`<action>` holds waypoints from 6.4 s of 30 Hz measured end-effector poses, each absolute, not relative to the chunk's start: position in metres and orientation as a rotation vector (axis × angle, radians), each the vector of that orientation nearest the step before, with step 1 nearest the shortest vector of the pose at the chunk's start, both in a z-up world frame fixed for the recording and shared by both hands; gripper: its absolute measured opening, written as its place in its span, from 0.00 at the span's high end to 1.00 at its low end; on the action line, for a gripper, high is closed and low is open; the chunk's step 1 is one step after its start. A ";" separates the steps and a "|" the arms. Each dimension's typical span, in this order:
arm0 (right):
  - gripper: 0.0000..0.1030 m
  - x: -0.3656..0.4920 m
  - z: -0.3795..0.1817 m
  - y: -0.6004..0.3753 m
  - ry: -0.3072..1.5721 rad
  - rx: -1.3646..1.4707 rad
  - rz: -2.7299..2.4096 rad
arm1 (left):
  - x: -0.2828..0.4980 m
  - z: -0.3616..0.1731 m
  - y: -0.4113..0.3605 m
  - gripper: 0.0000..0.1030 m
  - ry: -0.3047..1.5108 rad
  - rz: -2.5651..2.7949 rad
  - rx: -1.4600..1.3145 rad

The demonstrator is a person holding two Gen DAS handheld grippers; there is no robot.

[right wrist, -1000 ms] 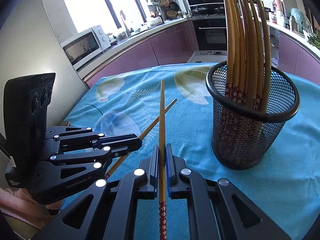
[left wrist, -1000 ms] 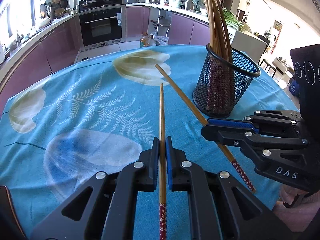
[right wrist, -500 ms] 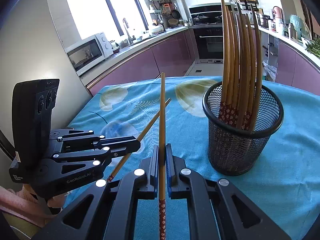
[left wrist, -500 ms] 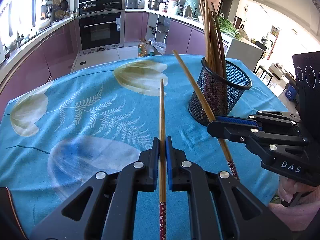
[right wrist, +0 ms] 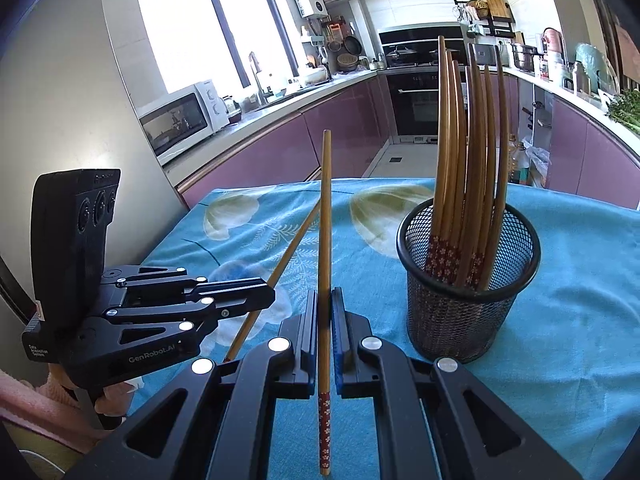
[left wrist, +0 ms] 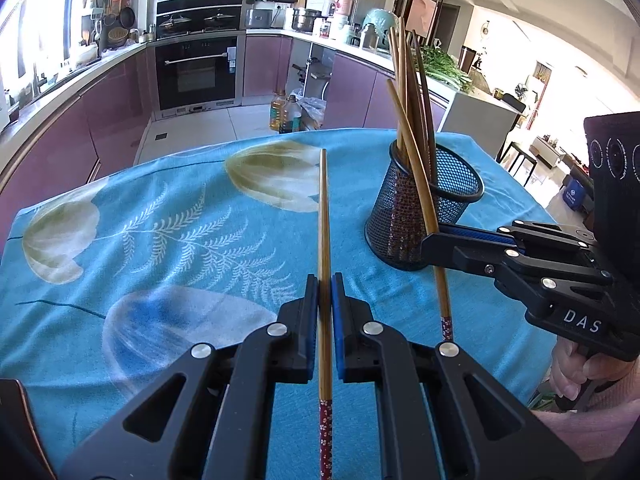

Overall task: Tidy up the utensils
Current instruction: 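Lift both held chopsticks upright toward the black mesh cup, then carry both chopsticks over the mesh cup and lower the right gripper's chopstick in, then lower the left gripper's chopstick into the mesh cup beside the right gripper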

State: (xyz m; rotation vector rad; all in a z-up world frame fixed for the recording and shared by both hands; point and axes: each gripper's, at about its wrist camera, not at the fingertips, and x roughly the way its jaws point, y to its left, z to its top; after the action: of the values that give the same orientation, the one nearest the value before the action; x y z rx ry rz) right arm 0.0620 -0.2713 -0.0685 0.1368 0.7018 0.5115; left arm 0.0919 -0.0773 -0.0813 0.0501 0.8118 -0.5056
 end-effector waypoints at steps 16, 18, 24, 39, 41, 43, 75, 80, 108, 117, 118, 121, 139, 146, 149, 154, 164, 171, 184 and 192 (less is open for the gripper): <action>0.95 0.054 -0.058 -0.282 0.660 0.150 0.496 | 0.082 -0.062 -0.076 0.93 0.768 -0.539 0.037; 0.95 0.053 -0.058 -0.284 0.656 0.153 0.493 | 0.083 -0.061 -0.076 0.93 0.764 -0.542 0.036; 0.95 0.052 -0.054 -0.289 0.639 0.160 0.485 | 0.081 -0.054 -0.073 0.93 0.750 -0.561 0.024; 0.95 0.050 -0.043 -0.302 0.593 0.176 0.465 | 0.077 -0.034 -0.072 0.93 0.702 -0.605 0.003; 0.95 0.051 -0.041 -0.303 0.586 0.176 0.462 | 0.077 -0.032 -0.073 0.93 0.698 -0.609 0.001; 0.95 0.050 -0.039 -0.305 0.579 0.176 0.460 | 0.077 -0.031 -0.073 0.93 0.693 -0.613 0.001; 0.95 0.048 -0.020 -0.323 0.500 0.171 0.430 | 0.081 -0.005 -0.085 0.93 0.632 -0.670 0.011; 0.95 0.049 -0.018 -0.326 0.490 0.168 0.427 | 0.082 -0.003 -0.085 0.93 0.623 -0.674 0.015; 0.95 0.043 0.014 -0.332 0.389 0.129 0.399 | 0.077 0.039 -0.092 0.93 0.518 -0.741 -0.007; 0.95 0.046 0.019 -0.332 0.370 0.122 0.397 | 0.081 0.055 -0.096 0.93 0.484 -0.767 -0.021; 0.95 0.046 0.020 -0.332 0.367 0.122 0.397 | 0.080 0.057 -0.097 0.93 0.480 -0.770 -0.022; 0.95 0.048 0.021 -0.333 0.362 0.121 0.394 | 0.079 0.062 -0.100 0.93 0.466 -0.772 -0.018; 0.95 0.062 0.015 -0.329 0.372 0.123 0.365 | 0.091 0.068 -0.115 0.93 0.469 -0.780 -0.035; 0.95 0.069 0.013 -0.330 0.392 0.127 0.356 | 0.102 0.063 -0.125 0.93 0.496 -0.778 -0.032; 0.95 0.071 0.010 -0.329 0.403 0.129 0.352 | 0.109 0.060 -0.129 0.93 0.511 -0.775 -0.025; 0.95 0.075 0.007 -0.329 0.419 0.130 0.350 | 0.115 0.052 -0.137 0.93 0.536 -0.775 -0.007; 0.95 0.083 0.002 -0.327 0.452 0.133 0.345 | 0.118 0.040 -0.142 0.93 0.568 -0.771 0.015; 0.95 0.083 -0.003 -0.328 0.467 0.135 0.345 | 0.121 0.034 -0.142 0.93 0.584 -0.763 0.023; 0.95 0.088 -0.010 -0.330 0.492 0.140 0.346 | 0.121 0.028 -0.145 0.93 0.606 -0.757 0.038; 0.95 0.088 -0.014 -0.332 0.503 0.139 0.349 | 0.124 0.023 -0.149 0.93 0.620 -0.756 0.043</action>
State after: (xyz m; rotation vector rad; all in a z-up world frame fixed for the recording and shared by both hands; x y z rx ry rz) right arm 0.0881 -0.3321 -0.0144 0.1395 0.5026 0.3492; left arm 0.1243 -0.1491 0.0230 0.0432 0.6200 -0.7558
